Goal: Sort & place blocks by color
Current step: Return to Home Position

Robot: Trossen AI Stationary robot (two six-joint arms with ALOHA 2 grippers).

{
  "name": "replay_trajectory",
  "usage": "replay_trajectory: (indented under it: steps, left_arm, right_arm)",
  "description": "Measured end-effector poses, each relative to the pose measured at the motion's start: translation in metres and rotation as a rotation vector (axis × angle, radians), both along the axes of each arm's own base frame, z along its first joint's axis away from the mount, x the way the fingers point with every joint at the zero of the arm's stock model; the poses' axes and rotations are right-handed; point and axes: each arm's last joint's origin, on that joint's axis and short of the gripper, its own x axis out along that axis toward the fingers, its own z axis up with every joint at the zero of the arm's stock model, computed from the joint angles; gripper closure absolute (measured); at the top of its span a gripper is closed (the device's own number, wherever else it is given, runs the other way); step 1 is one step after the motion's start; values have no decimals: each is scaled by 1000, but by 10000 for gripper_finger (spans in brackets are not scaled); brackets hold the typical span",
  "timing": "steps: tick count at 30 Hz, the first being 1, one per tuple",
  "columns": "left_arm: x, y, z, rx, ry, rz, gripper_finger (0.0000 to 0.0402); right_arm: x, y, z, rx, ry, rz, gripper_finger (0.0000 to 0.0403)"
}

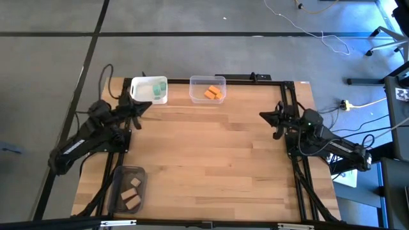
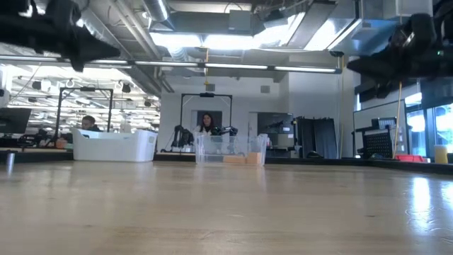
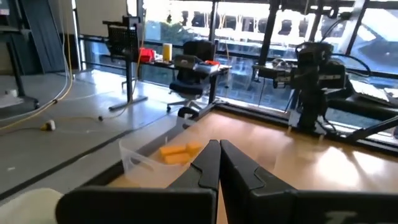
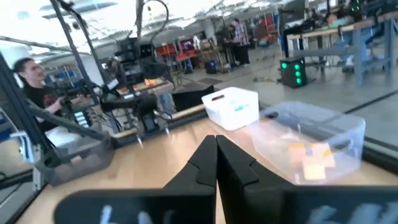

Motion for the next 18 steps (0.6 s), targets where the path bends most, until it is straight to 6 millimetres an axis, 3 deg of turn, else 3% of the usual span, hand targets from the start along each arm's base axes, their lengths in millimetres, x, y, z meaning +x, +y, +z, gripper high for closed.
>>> replay_trajectory:
  steps: [5, 10, 18]
  left_arm:
    - [9, 7, -28, -8, 30, -7, 402]
    - [17, 12, -57, 25, 55, -25, 402]
    - [18, 12, -57, 146, 75, -42, 402]
  right_arm:
    - [3, -2, -16, -40, 42, -11, 403]
    - [4, -2, -16, -145, 64, -6, 403]
    - [4, -1, -15, -203, 75, 21, 403]
